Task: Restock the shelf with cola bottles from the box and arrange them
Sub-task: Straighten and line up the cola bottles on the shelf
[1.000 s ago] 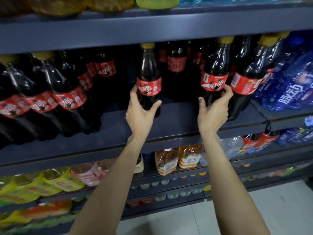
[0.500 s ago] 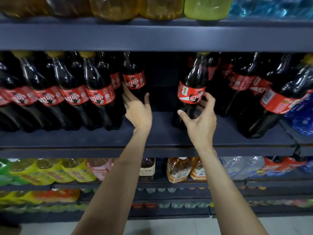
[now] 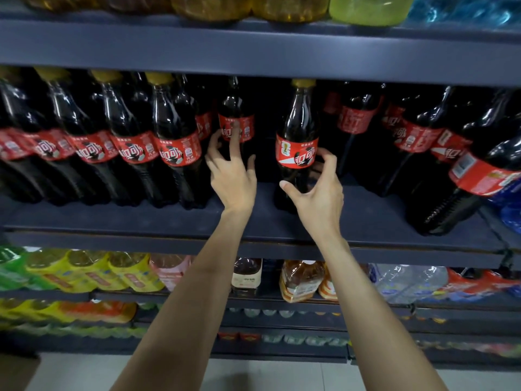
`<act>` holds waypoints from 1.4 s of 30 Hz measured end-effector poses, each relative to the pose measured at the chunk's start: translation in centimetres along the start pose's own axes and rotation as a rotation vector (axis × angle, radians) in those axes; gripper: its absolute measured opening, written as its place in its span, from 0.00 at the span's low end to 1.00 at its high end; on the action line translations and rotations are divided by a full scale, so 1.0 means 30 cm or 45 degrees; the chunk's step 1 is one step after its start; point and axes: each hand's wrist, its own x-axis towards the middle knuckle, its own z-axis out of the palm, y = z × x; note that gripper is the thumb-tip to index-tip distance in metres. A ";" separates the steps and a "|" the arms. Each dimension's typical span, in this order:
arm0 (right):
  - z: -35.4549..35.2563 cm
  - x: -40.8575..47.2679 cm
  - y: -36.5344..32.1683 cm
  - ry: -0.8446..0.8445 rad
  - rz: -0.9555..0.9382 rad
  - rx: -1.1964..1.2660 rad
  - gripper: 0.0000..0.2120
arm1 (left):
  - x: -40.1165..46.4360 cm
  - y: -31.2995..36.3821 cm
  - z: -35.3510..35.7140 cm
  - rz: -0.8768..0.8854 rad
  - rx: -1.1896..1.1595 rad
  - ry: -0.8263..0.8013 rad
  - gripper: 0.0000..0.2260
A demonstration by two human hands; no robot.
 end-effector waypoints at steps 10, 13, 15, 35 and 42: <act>0.005 0.000 -0.012 -0.032 0.004 0.007 0.34 | -0.004 -0.008 0.055 0.157 0.095 0.253 0.37; 0.012 -0.009 -0.018 -0.054 -0.004 0.021 0.35 | -0.002 -0.012 0.029 0.129 0.041 0.204 0.38; 0.025 -0.021 -0.025 -0.072 -0.017 0.042 0.36 | -0.015 -0.020 -0.014 0.172 -0.053 0.106 0.36; 0.300 -0.007 -0.200 -0.285 0.020 -0.082 0.51 | -0.047 -0.214 -0.296 0.090 -0.180 0.086 0.36; 0.298 -0.005 -0.182 -0.365 0.038 -0.037 0.52 | -0.052 -0.220 -0.311 0.111 -0.190 -0.004 0.35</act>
